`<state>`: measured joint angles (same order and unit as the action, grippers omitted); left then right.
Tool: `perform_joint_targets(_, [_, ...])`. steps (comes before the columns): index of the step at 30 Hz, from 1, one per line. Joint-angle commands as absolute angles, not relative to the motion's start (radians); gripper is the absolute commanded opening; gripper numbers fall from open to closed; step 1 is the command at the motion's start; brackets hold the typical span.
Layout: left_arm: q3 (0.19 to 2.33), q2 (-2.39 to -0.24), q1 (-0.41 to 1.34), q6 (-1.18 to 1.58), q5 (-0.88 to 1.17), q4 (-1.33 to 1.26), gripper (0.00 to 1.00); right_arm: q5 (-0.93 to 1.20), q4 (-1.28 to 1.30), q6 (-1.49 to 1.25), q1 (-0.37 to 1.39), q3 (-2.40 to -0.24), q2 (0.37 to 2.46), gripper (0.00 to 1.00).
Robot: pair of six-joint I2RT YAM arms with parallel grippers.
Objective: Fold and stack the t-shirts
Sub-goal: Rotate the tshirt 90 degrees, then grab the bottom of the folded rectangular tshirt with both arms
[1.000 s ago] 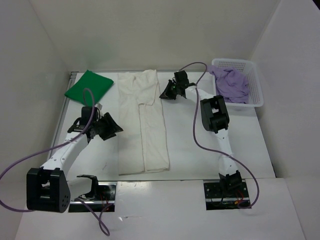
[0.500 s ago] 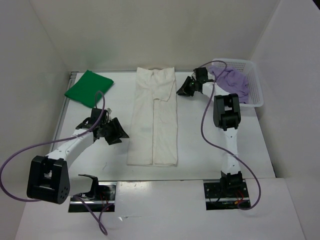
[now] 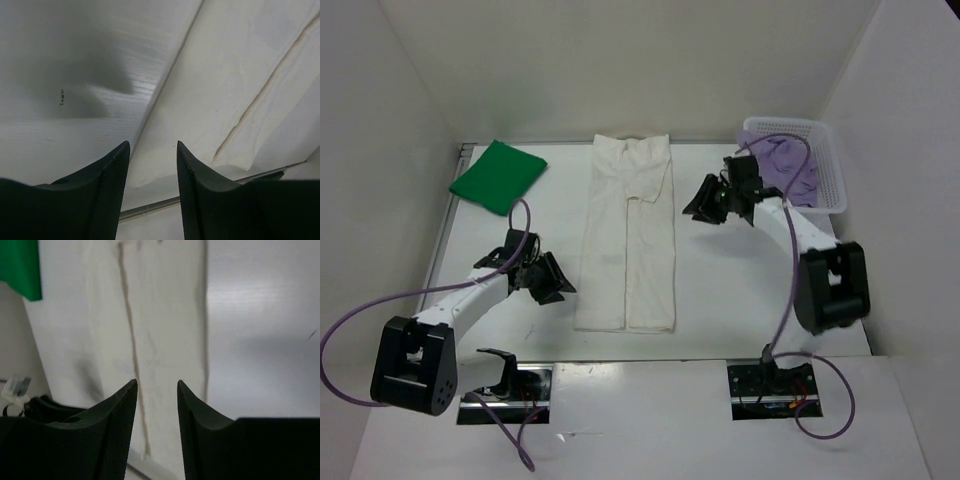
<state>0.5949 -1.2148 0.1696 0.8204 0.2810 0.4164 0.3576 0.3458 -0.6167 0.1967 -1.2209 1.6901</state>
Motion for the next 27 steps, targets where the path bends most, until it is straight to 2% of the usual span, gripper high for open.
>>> perform_joint_targets(1, [0.58,-1.167,0.179,0.889,0.241,0.442,0.5,0.318,0.321,-0.727,0.294,-0.984,1.492,0.43])
perform_joint_targets(5, [0.522,-1.178,0.189,0.911,0.278,0.419,0.5,0.307,0.27,-0.868,0.432,-0.735,1.318,0.43])
perform_joint_targets(8, [0.522,-1.187,0.241,0.922,0.269,0.428,0.5,0.319,0.245,-0.914,0.465,-0.586,1.229,0.45])
perform_joint_targets(23, [0.518,-1.255,0.344,0.98,0.224,0.482,0.49,0.365,0.221,-1.011,0.592,-0.434,1.195,0.48])
perform_joint_targets(27, [0.518,-1.266,0.344,0.98,0.215,0.491,0.49,0.376,0.212,-1.011,0.613,-0.434,1.213,0.44])
